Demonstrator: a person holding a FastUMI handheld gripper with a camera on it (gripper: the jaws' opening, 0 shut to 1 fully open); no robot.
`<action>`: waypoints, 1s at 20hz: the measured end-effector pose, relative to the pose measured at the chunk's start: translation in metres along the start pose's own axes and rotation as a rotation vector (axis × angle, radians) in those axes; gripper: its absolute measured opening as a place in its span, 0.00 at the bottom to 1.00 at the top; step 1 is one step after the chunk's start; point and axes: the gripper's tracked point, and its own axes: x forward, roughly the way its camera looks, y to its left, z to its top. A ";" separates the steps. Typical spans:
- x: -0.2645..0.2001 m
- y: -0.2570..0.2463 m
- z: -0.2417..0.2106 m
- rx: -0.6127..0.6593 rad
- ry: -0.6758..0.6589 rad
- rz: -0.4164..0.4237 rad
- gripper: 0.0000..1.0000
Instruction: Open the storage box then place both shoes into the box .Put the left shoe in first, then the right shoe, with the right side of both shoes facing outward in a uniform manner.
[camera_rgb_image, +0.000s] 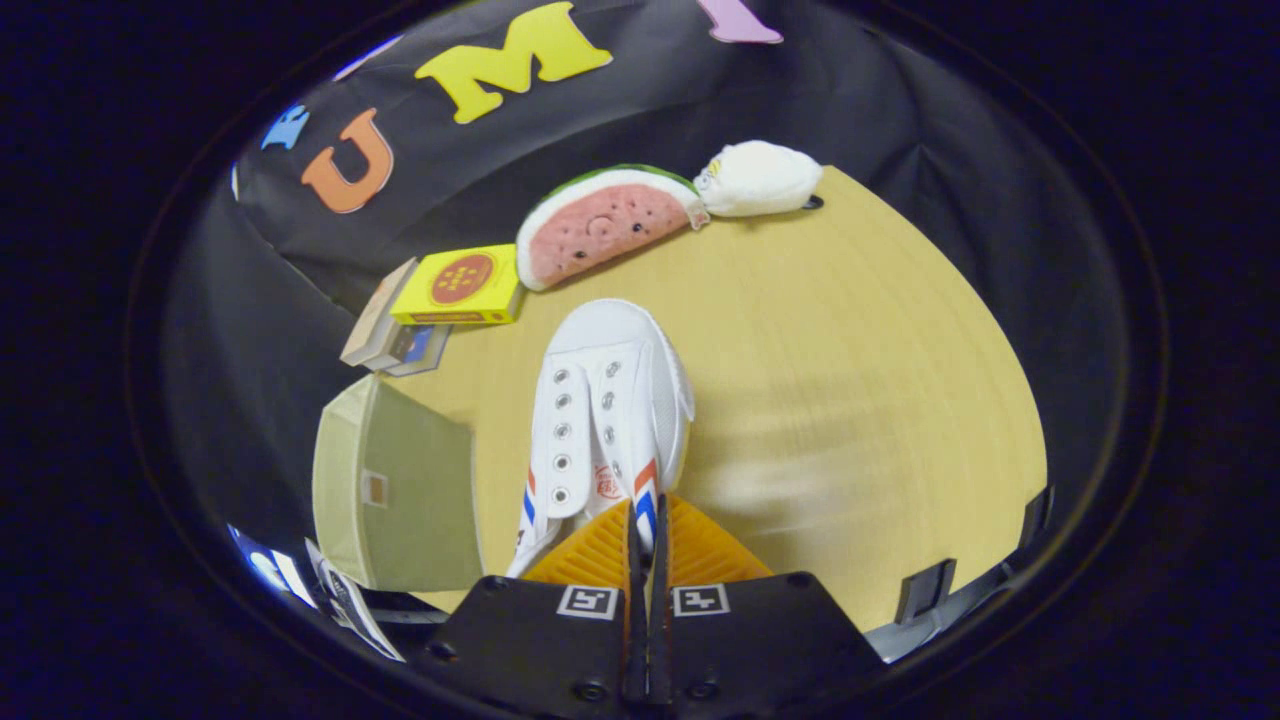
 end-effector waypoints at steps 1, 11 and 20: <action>-0.009 0.025 0.001 -0.001 -0.010 0.015 0.06; -0.025 0.230 -0.024 -0.100 -0.061 0.077 0.06; 0.040 0.270 -0.068 -0.175 -0.011 -0.034 0.06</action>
